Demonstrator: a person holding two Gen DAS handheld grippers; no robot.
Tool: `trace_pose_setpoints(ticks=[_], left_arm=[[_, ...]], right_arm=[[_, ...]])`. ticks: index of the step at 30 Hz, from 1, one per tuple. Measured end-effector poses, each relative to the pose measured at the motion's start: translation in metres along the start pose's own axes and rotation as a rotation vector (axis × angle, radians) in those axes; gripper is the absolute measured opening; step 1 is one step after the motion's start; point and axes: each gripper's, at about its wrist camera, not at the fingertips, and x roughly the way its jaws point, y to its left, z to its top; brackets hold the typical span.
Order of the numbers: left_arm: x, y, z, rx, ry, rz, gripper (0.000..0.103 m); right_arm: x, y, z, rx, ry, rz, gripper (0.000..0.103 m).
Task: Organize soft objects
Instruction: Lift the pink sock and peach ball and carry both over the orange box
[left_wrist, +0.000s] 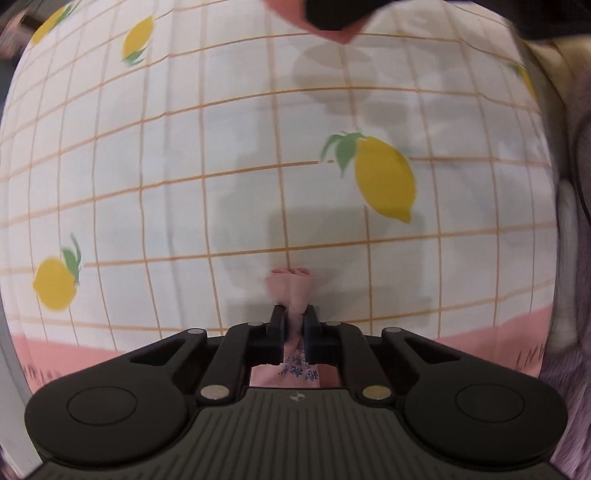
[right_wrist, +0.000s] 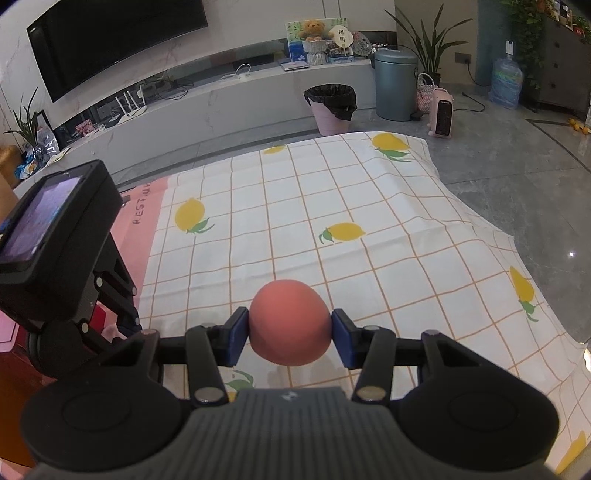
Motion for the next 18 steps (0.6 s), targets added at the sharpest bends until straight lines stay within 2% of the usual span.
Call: trace_pose_setpoints(ticks=[4, 5, 7, 8, 10, 11, 12, 15, 18], left_arm=[[-0.003, -0.003, 0.008, -0.059, 0.023, 0.033, 0.008], [-0.003, -0.002, 0.012, -0.097, 0.032, 0.038, 0.008], [-0.004, 0.004, 0.018, -0.242, 0.06, 0.029, 0.008], [-0.005, 0.004, 0.018, -0.276, 0.065, 0.041, 0.008], [-0.006, -0.016, 0.023, -0.222, 0.061, 0.125, 0.008], [-0.006, -0.021, 0.024, -0.233, 0.053, 0.165, 0.008], [-0.008, -0.025, 0.026, -0.292, 0.032, 0.198, 0.008], [-0.018, -0.044, 0.019, -0.469, -0.121, 0.283, 0.008], [-0.027, -0.062, 0.005, -0.671, -0.253, 0.308, 0.008]], right_arm=[[0.0, -0.003, 0.0, 0.013, -0.002, -0.008, 0.048], [-0.001, -0.004, -0.001, 0.013, -0.005, -0.012, 0.048], [-0.002, -0.004, -0.001, 0.011, -0.01, -0.014, 0.048], [-0.002, -0.004, -0.002, 0.011, -0.008, -0.013, 0.048], [0.0, -0.005, -0.002, 0.014, -0.005, -0.02, 0.048], [0.0, -0.005, -0.002, 0.013, -0.003, -0.027, 0.048], [0.001, -0.005, -0.002, 0.013, -0.002, -0.032, 0.048], [0.002, -0.002, -0.004, 0.003, 0.004, -0.032, 0.048], [0.007, 0.0, -0.008, -0.011, 0.023, -0.039, 0.048]])
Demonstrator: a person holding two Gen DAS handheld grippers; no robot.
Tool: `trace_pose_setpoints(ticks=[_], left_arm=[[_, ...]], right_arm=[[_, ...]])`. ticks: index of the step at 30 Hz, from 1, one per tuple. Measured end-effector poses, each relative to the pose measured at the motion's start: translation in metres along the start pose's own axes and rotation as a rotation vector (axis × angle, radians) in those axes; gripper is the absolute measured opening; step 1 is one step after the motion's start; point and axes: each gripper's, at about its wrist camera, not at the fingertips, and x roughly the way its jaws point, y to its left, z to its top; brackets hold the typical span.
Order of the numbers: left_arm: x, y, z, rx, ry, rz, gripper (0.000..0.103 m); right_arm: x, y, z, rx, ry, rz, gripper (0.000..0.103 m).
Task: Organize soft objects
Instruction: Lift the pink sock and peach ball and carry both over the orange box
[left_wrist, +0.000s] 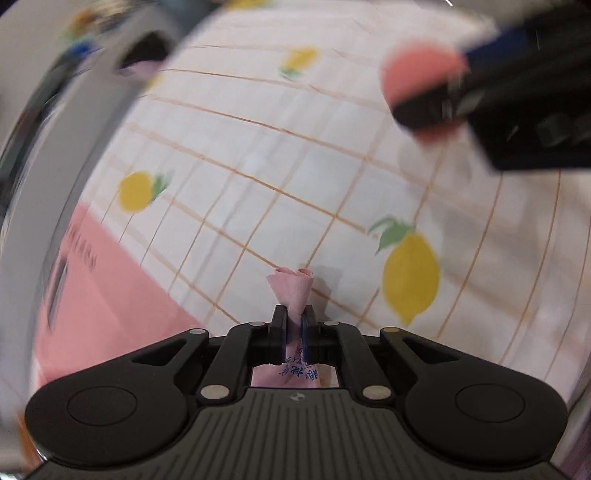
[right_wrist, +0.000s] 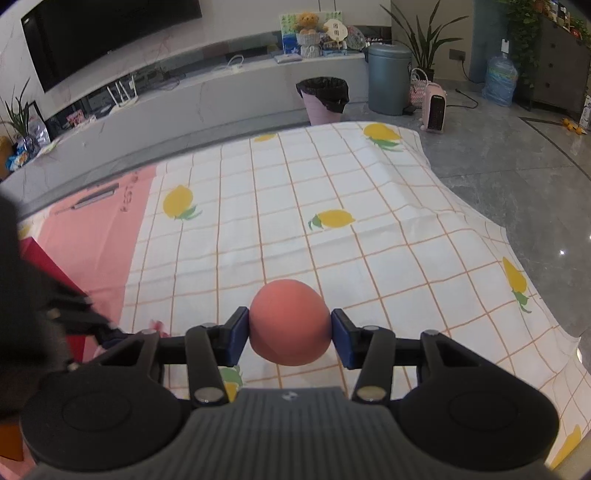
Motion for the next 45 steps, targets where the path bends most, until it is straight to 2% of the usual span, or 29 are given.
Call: trace_pose_setpoints(ticks=[2, 5, 9, 11, 13, 16, 20, 27, 32, 36, 40, 42, 45], left_arm=[[-0.014, -0.002, -0.007, -0.066, -0.057, 0.025, 0.008], [-0.033, -0.003, -0.015, -0.064, -0.136, 0.053, 0.008], [-0.053, 0.005, -0.024, -0.191, -0.21, 0.042, 0.008], [-0.067, 0.002, -0.027, -0.235, -0.254, 0.044, 0.008], [-0.08, 0.004, -0.032, -0.323, -0.29, 0.021, 0.008], [-0.098, 0.003, -0.037, -0.426, -0.333, 0.005, 0.008], [-0.116, 0.008, -0.039, -0.486, -0.392, -0.032, 0.008], [-0.145, 0.01, -0.047, -0.523, -0.479, -0.033, 0.008], [-0.168, 0.032, -0.068, -0.59, -0.542, -0.022, 0.008], [-0.188, 0.061, -0.098, -0.622, -0.591, 0.022, 0.008], [-0.205, 0.092, -0.141, -0.651, -0.615, 0.145, 0.008], [-0.206, 0.108, -0.167, -0.665, -0.587, 0.196, 0.008], [-0.192, 0.133, -0.208, -0.697, -0.504, 0.266, 0.008]], right_arm=[[0.003, 0.002, -0.002, -0.013, 0.011, -0.012, 0.047], [0.003, 0.006, -0.003, -0.034, 0.008, -0.018, 0.047], [0.003, 0.011, -0.006, -0.053, 0.014, 0.005, 0.047], [0.003, 0.013, -0.01, -0.057, 0.014, -0.015, 0.047], [0.002, 0.014, -0.012, -0.058, 0.005, -0.052, 0.047], [0.002, 0.013, -0.013, -0.037, 0.0, -0.058, 0.047], [0.003, 0.012, -0.014, -0.032, -0.002, -0.091, 0.047], [-0.002, 0.015, -0.007, -0.048, -0.041, -0.124, 0.047], [-0.02, 0.024, 0.0, -0.033, -0.085, -0.123, 0.047], [-0.048, 0.044, 0.011, -0.048, -0.182, -0.082, 0.047], [-0.082, 0.081, 0.021, -0.08, -0.291, -0.01, 0.047], [-0.097, 0.108, 0.024, -0.118, -0.341, 0.055, 0.047], [-0.114, 0.16, 0.026, -0.212, -0.384, 0.198, 0.047]])
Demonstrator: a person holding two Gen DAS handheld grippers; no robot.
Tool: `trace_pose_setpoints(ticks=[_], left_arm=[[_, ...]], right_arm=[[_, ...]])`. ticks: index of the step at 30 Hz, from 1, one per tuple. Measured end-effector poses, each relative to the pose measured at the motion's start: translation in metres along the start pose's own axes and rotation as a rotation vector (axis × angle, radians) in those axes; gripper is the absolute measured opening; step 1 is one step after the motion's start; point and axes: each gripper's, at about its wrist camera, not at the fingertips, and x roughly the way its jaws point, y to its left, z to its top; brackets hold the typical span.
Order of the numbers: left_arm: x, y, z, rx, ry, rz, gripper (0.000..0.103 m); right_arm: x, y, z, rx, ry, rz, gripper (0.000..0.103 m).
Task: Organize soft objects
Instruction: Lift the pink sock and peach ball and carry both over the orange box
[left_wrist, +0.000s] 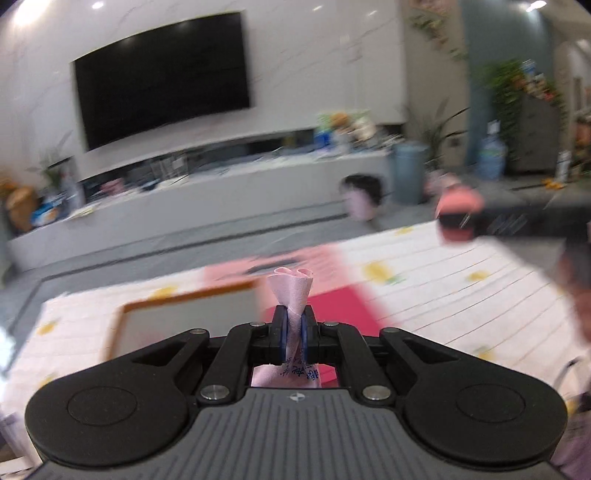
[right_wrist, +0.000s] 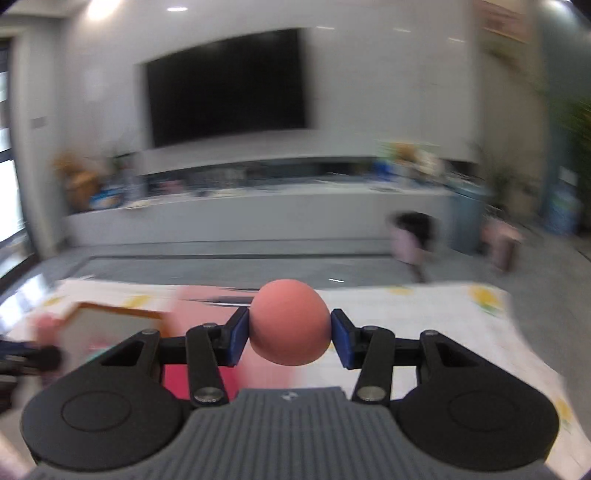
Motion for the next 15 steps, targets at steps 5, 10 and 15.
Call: trace_pose_setpoints(ticks=[5, 10, 15], left_arm=[[0.03, 0.053, -0.041, -0.003, 0.144, 0.065, 0.008], [0.05, 0.085, -0.066, -0.072, 0.219, 0.07, 0.008], [0.049, 0.111, -0.052, -0.133, 0.172, 0.015, 0.008]], right_arm=[[0.03, 0.095, 0.01, -0.117, 0.064, 0.226, 0.047], [0.082, 0.169, 0.006, -0.216, 0.152, 0.263, 0.047], [0.132, 0.207, -0.007, -0.28, 0.271, 0.237, 0.047]])
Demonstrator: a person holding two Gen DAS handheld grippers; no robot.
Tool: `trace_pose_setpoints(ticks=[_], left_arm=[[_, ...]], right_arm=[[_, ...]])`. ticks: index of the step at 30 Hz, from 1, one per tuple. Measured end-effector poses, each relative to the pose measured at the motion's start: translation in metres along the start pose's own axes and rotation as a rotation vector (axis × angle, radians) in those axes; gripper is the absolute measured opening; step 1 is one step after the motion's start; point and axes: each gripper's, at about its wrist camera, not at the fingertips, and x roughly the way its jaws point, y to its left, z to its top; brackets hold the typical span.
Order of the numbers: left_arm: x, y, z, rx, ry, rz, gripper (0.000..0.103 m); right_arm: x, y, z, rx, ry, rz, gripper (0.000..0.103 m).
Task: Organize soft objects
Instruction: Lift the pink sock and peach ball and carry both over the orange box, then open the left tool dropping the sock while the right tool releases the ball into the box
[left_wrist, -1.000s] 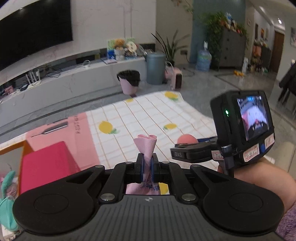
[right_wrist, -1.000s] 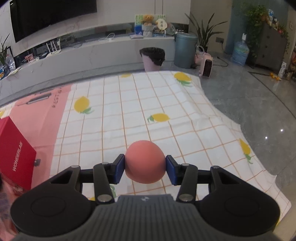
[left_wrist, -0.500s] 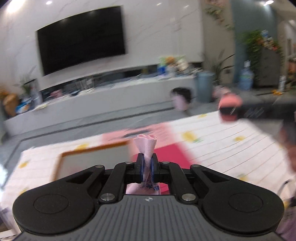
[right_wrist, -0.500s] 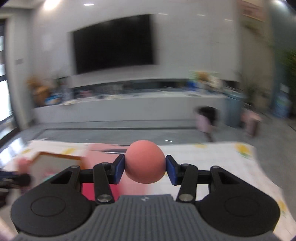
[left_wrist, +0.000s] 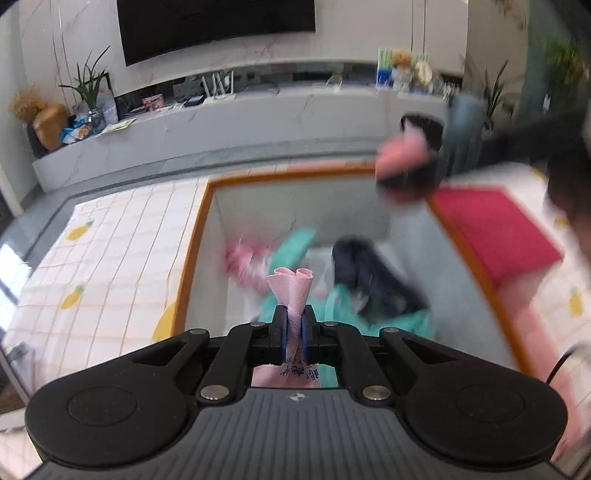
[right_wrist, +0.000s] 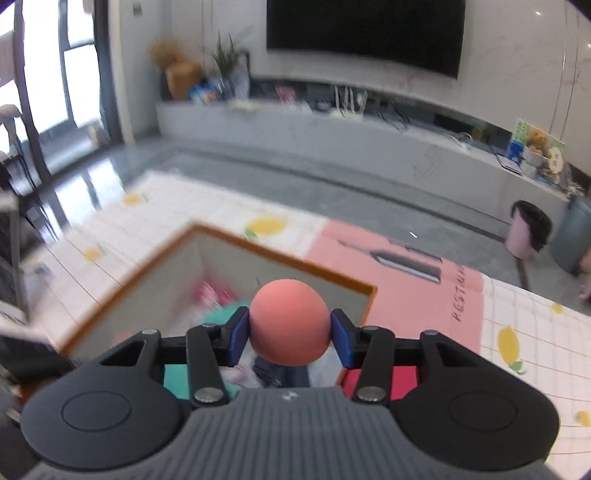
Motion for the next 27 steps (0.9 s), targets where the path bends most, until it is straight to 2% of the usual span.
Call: trace_pose_setpoints(ticks=[2, 4, 6, 9, 11, 12, 13, 14, 15, 16, 17, 19, 22, 27], left_arm=[[0.0, 0.007, 0.014, 0.0, -0.052, -0.035, 0.008], [0.011, 0.006, 0.027, 0.026, -0.095, -0.04, 0.008], [0.027, 0.007, 0.036, 0.012, -0.101, -0.063, 0.008], [0.047, 0.018, 0.038, -0.101, -0.149, -0.135, 0.007], [0.059, 0.024, 0.036, -0.158, -0.133, -0.18, 0.01], [0.063, 0.027, 0.035, -0.168, -0.126, -0.199, 0.016], [0.064, 0.026, 0.033, -0.162, -0.124, -0.209, 0.033], [0.064, 0.028, 0.033, -0.154, -0.137, -0.208, 0.043], [0.06, 0.027, 0.031, -0.152, -0.174, -0.19, 0.072], [0.056, 0.027, 0.031, -0.146, -0.224, -0.173, 0.091], [0.05, 0.026, 0.029, -0.139, -0.278, -0.148, 0.092], [0.042, 0.021, 0.03, -0.1, -0.32, -0.085, 0.092], [0.033, 0.015, 0.03, -0.041, -0.326, -0.051, 0.092], [0.031, 0.01, 0.027, -0.031, -0.313, -0.015, 0.092]], right_arm=[[0.015, 0.004, -0.004, -0.033, 0.04, -0.039, 0.047], [0.023, 0.004, -0.008, -0.047, 0.049, -0.048, 0.047], [0.03, 0.003, -0.006, -0.07, 0.058, -0.06, 0.047], [0.039, 0.005, -0.005, -0.151, 0.085, -0.08, 0.046], [0.042, 0.004, -0.006, -0.197, 0.105, -0.093, 0.046], [0.043, 0.002, -0.007, -0.203, 0.112, -0.092, 0.046], [0.044, 0.001, -0.007, -0.213, 0.118, -0.087, 0.046], [0.043, 0.0, -0.008, -0.226, 0.115, -0.08, 0.046], [0.041, -0.001, -0.008, -0.239, 0.111, -0.079, 0.046], [0.042, -0.001, -0.009, -0.257, 0.11, -0.079, 0.046], [0.041, -0.001, -0.01, -0.268, 0.108, -0.076, 0.047], [0.042, 0.001, -0.01, -0.275, 0.116, -0.076, 0.047], [0.046, 0.005, -0.011, -0.284, 0.125, -0.075, 0.047], [0.05, 0.01, -0.012, -0.29, 0.141, -0.085, 0.047]])
